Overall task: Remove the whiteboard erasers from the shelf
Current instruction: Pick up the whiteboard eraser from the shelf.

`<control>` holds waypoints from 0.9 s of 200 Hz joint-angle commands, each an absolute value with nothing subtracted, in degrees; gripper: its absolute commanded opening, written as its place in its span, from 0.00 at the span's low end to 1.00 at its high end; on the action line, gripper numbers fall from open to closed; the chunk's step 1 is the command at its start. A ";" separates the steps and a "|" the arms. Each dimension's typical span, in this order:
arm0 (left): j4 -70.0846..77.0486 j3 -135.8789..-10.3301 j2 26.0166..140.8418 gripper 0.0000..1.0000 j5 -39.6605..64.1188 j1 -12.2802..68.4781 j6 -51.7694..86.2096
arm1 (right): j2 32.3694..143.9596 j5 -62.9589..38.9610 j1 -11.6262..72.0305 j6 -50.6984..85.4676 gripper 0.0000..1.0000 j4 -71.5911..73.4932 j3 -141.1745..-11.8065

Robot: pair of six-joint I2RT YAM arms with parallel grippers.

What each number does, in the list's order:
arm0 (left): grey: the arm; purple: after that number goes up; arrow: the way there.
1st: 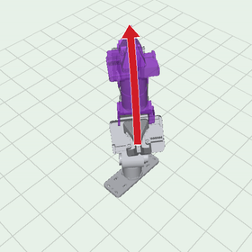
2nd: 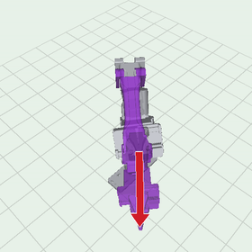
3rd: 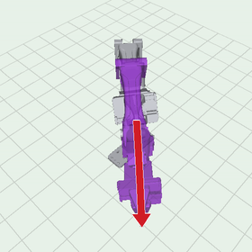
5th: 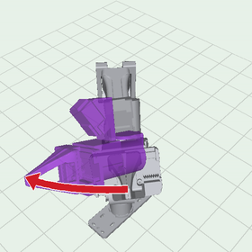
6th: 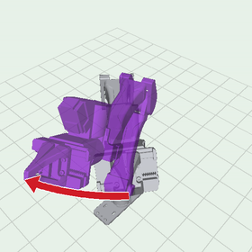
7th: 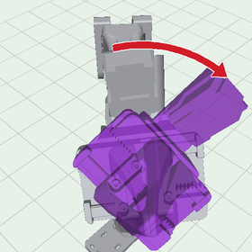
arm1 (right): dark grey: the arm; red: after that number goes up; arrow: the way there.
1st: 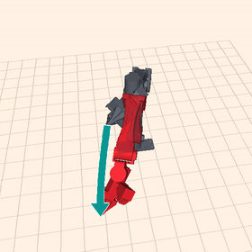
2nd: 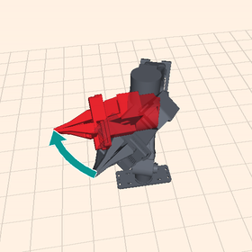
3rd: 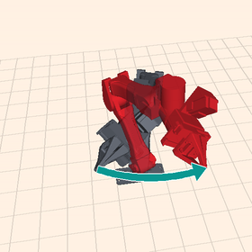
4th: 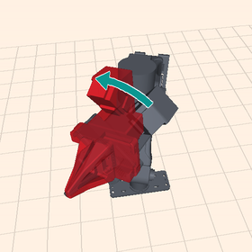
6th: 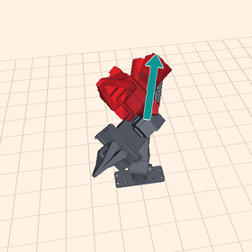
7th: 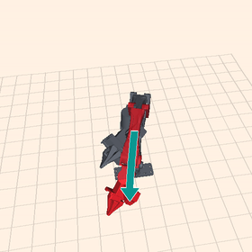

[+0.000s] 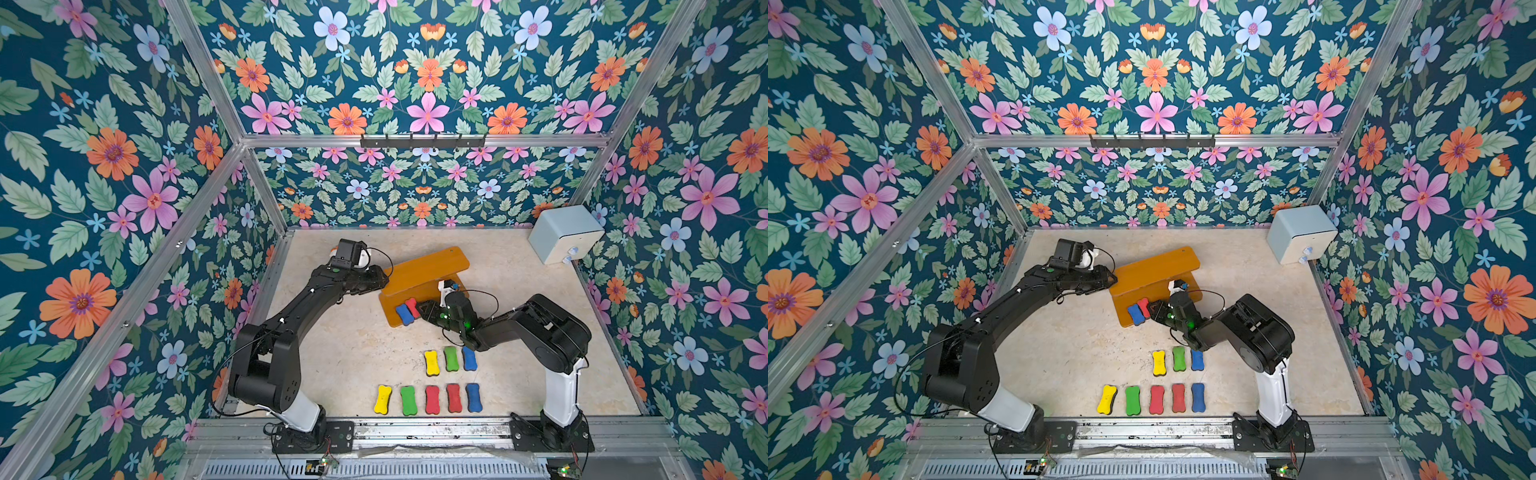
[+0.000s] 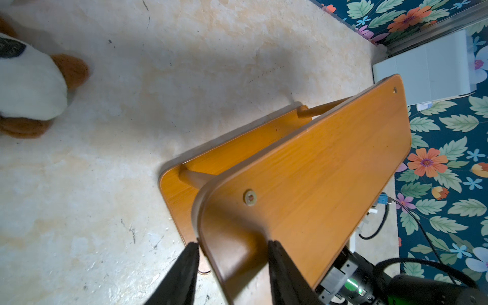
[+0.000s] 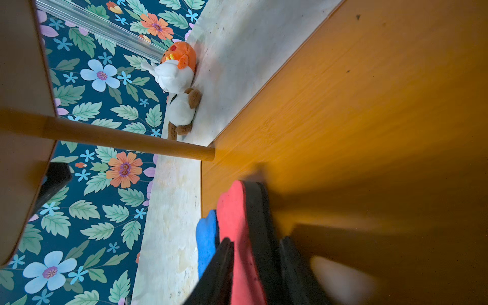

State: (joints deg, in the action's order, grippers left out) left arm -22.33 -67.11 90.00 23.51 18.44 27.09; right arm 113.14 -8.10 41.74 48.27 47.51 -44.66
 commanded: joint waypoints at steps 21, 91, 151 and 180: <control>-22.32 -67.06 89.86 0.48 23.55 18.33 26.60 | 113.70 -7.65 41.79 47.11 0.27 45.40 -44.78; -22.50 -67.23 89.74 0.48 23.21 18.23 26.54 | 111.56 -5.86 41.85 47.20 0.03 43.69 -43.22; -22.24 -66.85 88.27 0.48 23.03 18.21 26.87 | 107.17 -2.78 43.46 48.01 0.00 41.12 -42.76; -22.24 -66.36 86.65 0.48 22.34 18.24 27.14 | 103.44 -0.10 44.57 49.11 0.00 39.30 -41.48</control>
